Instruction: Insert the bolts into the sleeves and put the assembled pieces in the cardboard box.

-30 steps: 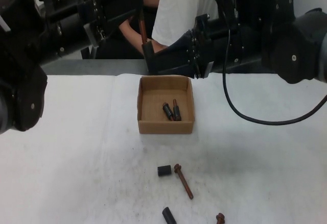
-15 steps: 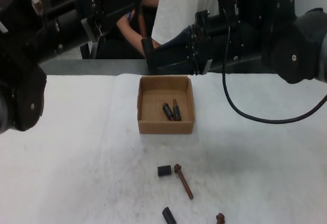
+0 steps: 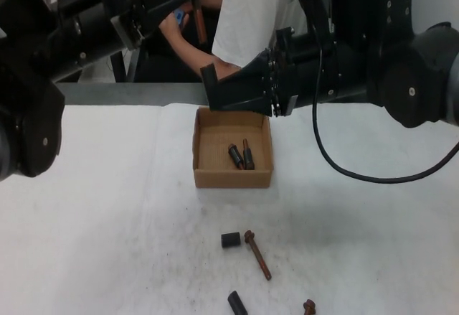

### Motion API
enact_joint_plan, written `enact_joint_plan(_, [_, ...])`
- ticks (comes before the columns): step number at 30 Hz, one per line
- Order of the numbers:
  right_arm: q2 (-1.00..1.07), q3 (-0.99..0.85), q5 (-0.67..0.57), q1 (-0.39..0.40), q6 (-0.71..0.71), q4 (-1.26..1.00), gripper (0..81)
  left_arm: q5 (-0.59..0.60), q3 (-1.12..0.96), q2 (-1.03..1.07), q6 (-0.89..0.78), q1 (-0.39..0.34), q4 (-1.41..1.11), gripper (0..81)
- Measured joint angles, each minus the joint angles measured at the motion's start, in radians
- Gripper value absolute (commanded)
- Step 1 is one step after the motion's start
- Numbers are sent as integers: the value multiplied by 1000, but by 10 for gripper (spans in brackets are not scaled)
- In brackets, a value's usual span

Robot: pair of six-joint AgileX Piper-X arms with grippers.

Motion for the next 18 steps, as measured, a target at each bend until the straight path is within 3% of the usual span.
enact_joint_plan(18, [0,0,13,0,36,-56,8,48,0,0,0,0,23,3])
